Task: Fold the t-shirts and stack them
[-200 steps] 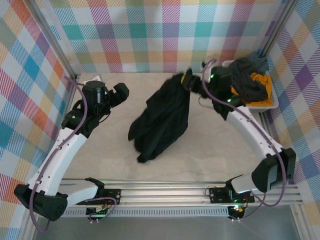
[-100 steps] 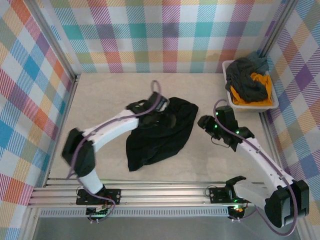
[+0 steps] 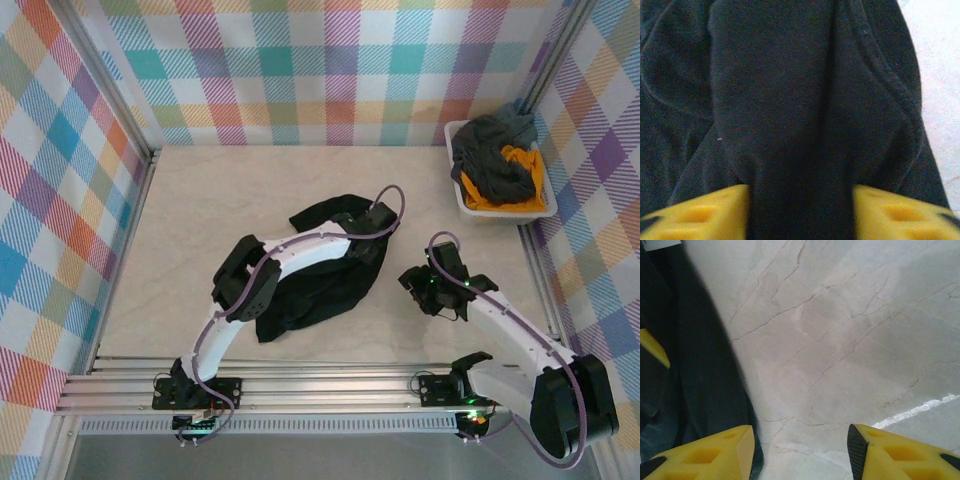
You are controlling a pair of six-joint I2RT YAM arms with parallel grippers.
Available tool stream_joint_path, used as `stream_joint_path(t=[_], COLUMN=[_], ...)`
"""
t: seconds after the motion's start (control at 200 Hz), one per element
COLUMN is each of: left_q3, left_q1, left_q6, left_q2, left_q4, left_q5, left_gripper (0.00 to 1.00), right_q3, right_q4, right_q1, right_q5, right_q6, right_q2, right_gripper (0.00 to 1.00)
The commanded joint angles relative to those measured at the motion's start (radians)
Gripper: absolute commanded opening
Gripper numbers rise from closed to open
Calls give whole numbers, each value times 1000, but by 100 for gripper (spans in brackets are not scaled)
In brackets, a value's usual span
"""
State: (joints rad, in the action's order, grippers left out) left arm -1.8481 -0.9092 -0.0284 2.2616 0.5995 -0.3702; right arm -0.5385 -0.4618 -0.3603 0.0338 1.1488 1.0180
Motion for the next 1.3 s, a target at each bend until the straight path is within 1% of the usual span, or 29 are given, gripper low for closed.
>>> stream_joint_path(t=[0.0,0.08,0.14,0.225,0.285,0.355,0.435,0.505,0.575,0.69,0.765,0.82,0.91,0.99,1.07,1.12,1.209,1.294], left_q3=[-26,52,113,202,241,272,308,338,363,399,425,438,464,503,561,612,722,826], left_q1=[5,20,32,60,102,160,217,238,240,244,247,247,247,247,245,244,241,241], left_q6=[18,23,38,77,82,71,72,97,122,133,129,129,127,123,101,72,0,-93], left_q2=[-5,-107,-201,-332,-401,-464,-530,-572,-599,-628,-648,-661,-686,-714,-742,-759,-799,-831], left_q4=[13,-48,-85,-127,-120,-91,-72,-64,-61,-70,-83,-87,-84,-79,-62,-53,-59,-77], left_q5=[-88,-93,-72,-9,43,97,199,257,275,286,286,291,312,349,380,378,382,323], left_gripper=[0,0,0,0,0,0,0,0,0,0,0,0,0,0,0,0,0,0], right_q3=[4,-15,-31,-63,-97,-150,-232,-308,-381,-473,-510,-532,-529,-483,-439,-413,-382,-345], right_q4=[-21,-33,-33,-17,1,23,42,77,125,247,319,343,319,339,378,398,405,426], right_q1=[-2,-2,-2,-2,-2,0,4,10,15,45,51,49,51,51,43,29,6,-4], right_q5=[-7,-29,-45,-58,-59,-61,-55,-20,23,177,263,300,287,257,269,267,257,246], right_q6=[16,-14,-41,-86,-122,-169,-222,-250,-258,-178,-65,7,108,177,235,256,261,267], right_q2=[-28,-24,-9,29,66,115,188,260,333,457,529,575,606,599,596,589,578,582], right_gripper=[53,53,53,53,52,52,53,56,61,66,68,69,70,71,70,70,65,61])
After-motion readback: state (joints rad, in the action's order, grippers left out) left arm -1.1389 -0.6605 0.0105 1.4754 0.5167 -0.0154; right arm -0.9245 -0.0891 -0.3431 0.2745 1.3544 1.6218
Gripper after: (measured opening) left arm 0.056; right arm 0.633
